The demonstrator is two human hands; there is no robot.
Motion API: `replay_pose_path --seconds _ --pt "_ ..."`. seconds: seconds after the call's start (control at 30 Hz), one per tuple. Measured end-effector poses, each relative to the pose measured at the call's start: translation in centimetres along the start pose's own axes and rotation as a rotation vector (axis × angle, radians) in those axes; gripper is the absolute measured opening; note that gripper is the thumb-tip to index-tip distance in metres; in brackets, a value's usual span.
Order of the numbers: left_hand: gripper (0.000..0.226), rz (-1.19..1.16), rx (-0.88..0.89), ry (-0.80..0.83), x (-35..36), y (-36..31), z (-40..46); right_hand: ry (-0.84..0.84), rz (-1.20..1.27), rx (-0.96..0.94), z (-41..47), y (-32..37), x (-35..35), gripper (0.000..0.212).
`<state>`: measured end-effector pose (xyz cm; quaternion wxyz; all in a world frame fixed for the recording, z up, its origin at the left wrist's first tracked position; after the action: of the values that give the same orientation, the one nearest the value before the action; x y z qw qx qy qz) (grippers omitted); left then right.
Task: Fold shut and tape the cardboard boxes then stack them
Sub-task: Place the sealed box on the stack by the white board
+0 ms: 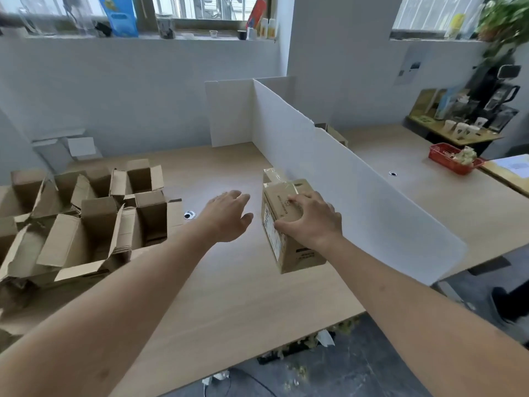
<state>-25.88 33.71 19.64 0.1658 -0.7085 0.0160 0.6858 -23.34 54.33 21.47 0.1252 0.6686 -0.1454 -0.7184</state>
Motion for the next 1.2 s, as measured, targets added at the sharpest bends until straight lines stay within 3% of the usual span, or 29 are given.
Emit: replay_pose_path --seconds 0.73,1.2 --pt "0.05 -0.062 -0.008 0.185 11.4 4.4 22.3 0.222 -0.036 0.147 21.2 -10.3 13.8 0.085" --pt "0.047 -0.107 -0.155 0.224 20.3 4.3 30.5 0.28 -0.008 0.109 29.6 -15.5 22.5 0.088"
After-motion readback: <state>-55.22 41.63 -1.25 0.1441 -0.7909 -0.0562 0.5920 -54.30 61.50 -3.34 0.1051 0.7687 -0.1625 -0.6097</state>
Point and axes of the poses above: each hand's wrist, its own z-axis towards the middle knuckle, its own x-axis out of the palm, y = z × x, the point moved 6 cm from there along z, towards the middle knuckle, and after that the axes turned 4 degrees about -z, right-handed, at the moved point
